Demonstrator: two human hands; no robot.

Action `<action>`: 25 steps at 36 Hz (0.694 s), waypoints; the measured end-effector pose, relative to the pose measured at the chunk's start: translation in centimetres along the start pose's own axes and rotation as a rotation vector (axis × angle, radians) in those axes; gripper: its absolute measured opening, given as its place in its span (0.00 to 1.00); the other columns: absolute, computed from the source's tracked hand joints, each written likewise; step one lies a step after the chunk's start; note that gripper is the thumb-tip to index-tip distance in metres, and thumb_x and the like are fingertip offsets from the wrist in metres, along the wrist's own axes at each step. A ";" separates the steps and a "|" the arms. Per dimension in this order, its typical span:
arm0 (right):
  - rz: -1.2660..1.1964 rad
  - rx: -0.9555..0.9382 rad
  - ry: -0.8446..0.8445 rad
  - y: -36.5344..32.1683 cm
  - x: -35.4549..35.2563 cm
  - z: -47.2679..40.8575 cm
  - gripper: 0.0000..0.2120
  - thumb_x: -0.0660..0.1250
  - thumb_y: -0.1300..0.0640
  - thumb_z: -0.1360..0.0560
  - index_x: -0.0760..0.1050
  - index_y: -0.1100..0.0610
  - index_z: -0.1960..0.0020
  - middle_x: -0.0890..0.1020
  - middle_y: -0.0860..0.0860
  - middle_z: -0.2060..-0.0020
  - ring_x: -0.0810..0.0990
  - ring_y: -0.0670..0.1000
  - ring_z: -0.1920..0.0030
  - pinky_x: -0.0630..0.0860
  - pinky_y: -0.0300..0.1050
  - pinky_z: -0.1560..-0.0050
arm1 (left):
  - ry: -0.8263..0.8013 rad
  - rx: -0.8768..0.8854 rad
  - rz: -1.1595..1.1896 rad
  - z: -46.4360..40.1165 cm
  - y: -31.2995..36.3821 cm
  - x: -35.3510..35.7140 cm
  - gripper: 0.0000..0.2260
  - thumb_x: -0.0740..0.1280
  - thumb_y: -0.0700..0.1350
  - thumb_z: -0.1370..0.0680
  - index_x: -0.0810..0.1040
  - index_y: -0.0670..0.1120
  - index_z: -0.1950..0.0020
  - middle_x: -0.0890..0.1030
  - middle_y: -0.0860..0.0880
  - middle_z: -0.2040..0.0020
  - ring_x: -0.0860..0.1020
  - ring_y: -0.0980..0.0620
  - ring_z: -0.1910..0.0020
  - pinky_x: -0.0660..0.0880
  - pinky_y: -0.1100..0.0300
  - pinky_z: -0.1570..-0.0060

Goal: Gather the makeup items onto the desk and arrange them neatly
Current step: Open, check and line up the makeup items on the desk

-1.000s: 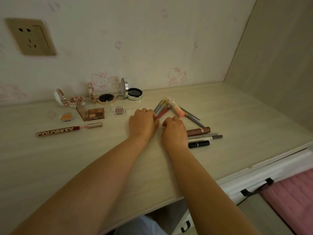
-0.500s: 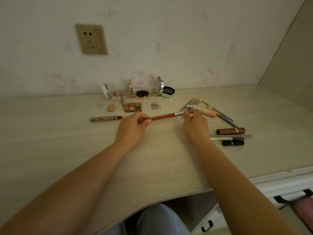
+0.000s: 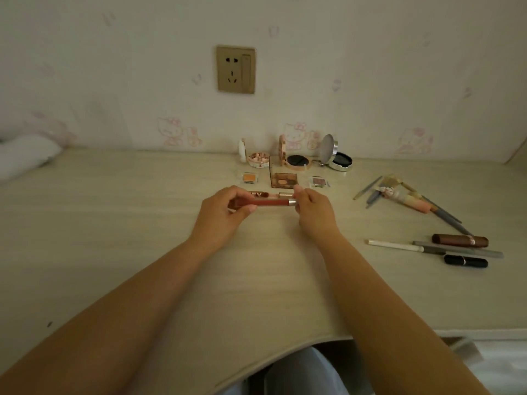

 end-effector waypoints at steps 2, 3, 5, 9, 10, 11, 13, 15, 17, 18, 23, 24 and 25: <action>0.015 -0.034 0.018 0.0 0.4 0.3 0.19 0.54 0.49 0.19 0.66 0.51 0.68 0.71 0.47 0.71 0.69 0.45 0.68 0.63 0.37 0.67 | 0.016 -0.005 0.022 0.2 -0.6 -0.3 0.07 0.72 0.42 0.28 0.79 0.53 0.54 0.79 0.58 0.57 0.76 0.64 0.59 0.68 0.77 0.60; 0.023 -0.049 0.032 0.0 0.4 0.5 0.19 0.54 0.50 0.19 0.65 0.50 0.68 0.71 0.47 0.71 0.69 0.45 0.68 0.62 0.36 0.68 | 0.017 -0.009 0.037 0.3 -0.8 -0.3 0.07 0.72 0.42 0.27 0.79 0.53 0.54 0.79 0.58 0.58 0.76 0.65 0.60 0.68 0.77 0.60; 0.028 -0.061 0.051 0.0 0.2 0.7 0.19 0.53 0.51 0.18 0.65 0.52 0.68 0.71 0.47 0.70 0.69 0.47 0.67 0.63 0.36 0.68 | -0.001 -0.021 0.044 0.4 -0.9 -0.3 0.05 0.71 0.42 0.27 0.79 0.53 0.55 0.79 0.57 0.60 0.76 0.65 0.62 0.68 0.77 0.61; 0.052 -0.090 0.044 0.0 0.3 0.9 0.18 0.52 0.51 0.18 0.64 0.50 0.67 0.71 0.46 0.70 0.68 0.44 0.67 0.64 0.36 0.67 | -0.048 -0.053 -0.055 0.8 -1.0 0.3 0.09 0.62 0.46 0.21 0.77 0.49 0.59 0.76 0.55 0.69 0.75 0.64 0.71 0.68 0.76 0.65; 0.059 -0.105 0.044 -0.1 0.3 1.0 0.18 0.52 0.52 0.18 0.64 0.50 0.67 0.70 0.46 0.70 0.68 0.43 0.67 0.63 0.35 0.66 | -0.049 -0.072 -0.081 0.9 -1.1 0.3 0.13 0.59 0.49 0.20 0.77 0.49 0.61 0.76 0.55 0.70 0.75 0.62 0.72 0.67 0.75 0.66; 0.062 -0.119 0.044 -0.1 0.3 1.1 0.18 0.52 0.52 0.18 0.65 0.51 0.66 0.70 0.46 0.70 0.68 0.42 0.67 0.63 0.34 0.67 | -0.048 -0.097 -0.099 1.0 -1.3 0.2 0.16 0.57 0.51 0.19 0.77 0.49 0.63 0.76 0.55 0.71 0.74 0.60 0.73 0.67 0.74 0.66; 0.046 -0.122 0.041 0.0 0.3 1.2 0.16 0.52 0.52 0.18 0.67 0.53 0.64 0.71 0.46 0.69 0.68 0.43 0.67 0.64 0.33 0.67 | -0.048 -0.156 -0.090 1.1 -1.5 0.2 0.21 0.55 0.55 0.19 0.77 0.49 0.66 0.76 0.54 0.72 0.74 0.58 0.72 0.69 0.68 0.63; 0.016 -0.118 0.049 0.1 0.2 1.3 0.16 0.53 0.53 0.18 0.67 0.53 0.64 0.71 0.46 0.69 0.68 0.43 0.68 0.64 0.32 0.68 | -0.066 -0.168 -0.054 1.2 -1.4 0.2 0.20 0.55 0.56 0.20 0.76 0.52 0.67 0.76 0.53 0.73 0.75 0.57 0.71 0.71 0.62 0.61; 0.002 -0.105 0.063 0.2 0.1 1.3 0.17 0.53 0.53 0.18 0.65 0.52 0.66 0.70 0.47 0.70 0.68 0.44 0.68 0.64 0.35 0.67 | -0.103 -0.127 -0.011 1.2 -1.0 0.5 0.11 0.61 0.55 0.22 0.75 0.56 0.63 0.77 0.54 0.69 0.76 0.58 0.69 0.73 0.62 0.60; -0.011 -0.098 0.068 0.2 0.1 1.3 0.17 0.53 0.53 0.18 0.65 0.52 0.66 0.70 0.47 0.70 0.67 0.45 0.68 0.64 0.39 0.66 | -0.114 -0.109 0.008 1.2 -0.9 0.6 0.05 0.64 0.54 0.23 0.75 0.57 0.59 0.77 0.55 0.66 0.76 0.57 0.67 0.73 0.63 0.59; -0.087 -0.085 0.010 0.0 0.3 1.4 0.13 0.57 0.55 0.20 0.69 0.52 0.63 0.71 0.46 0.70 0.67 0.44 0.69 0.64 0.39 0.67 | -0.054 -0.082 0.050 1.0 -1.2 0.0 0.03 0.68 0.45 0.25 0.75 0.51 0.54 0.75 0.55 0.64 0.76 0.56 0.66 0.73 0.62 0.59; -0.102 -0.075 -0.018 0.1 0.5 1.4 0.11 0.58 0.56 0.20 0.71 0.53 0.61 0.72 0.46 0.69 0.67 0.44 0.69 0.64 0.38 0.67 | -0.041 -0.083 0.060 0.9 -1.2 -0.1 0.02 0.68 0.45 0.24 0.75 0.50 0.54 0.76 0.54 0.64 0.76 0.57 0.66 0.73 0.64 0.60; -0.113 -0.066 -0.044 0.2 0.7 1.4 0.08 0.59 0.56 0.21 0.73 0.52 0.58 0.72 0.45 0.68 0.68 0.44 0.68 0.65 0.38 0.66 | -0.028 -0.087 0.072 0.9 -1.4 -0.2 0.02 0.67 0.45 0.24 0.75 0.49 0.54 0.76 0.54 0.63 0.76 0.57 0.66 0.72 0.67 0.60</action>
Point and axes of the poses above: each hand's wrist, its own z-axis away from the middle knuckle, its own x-axis out of the palm, y = z × x, the point moved 8 cm from there along -z, towards the middle knuckle
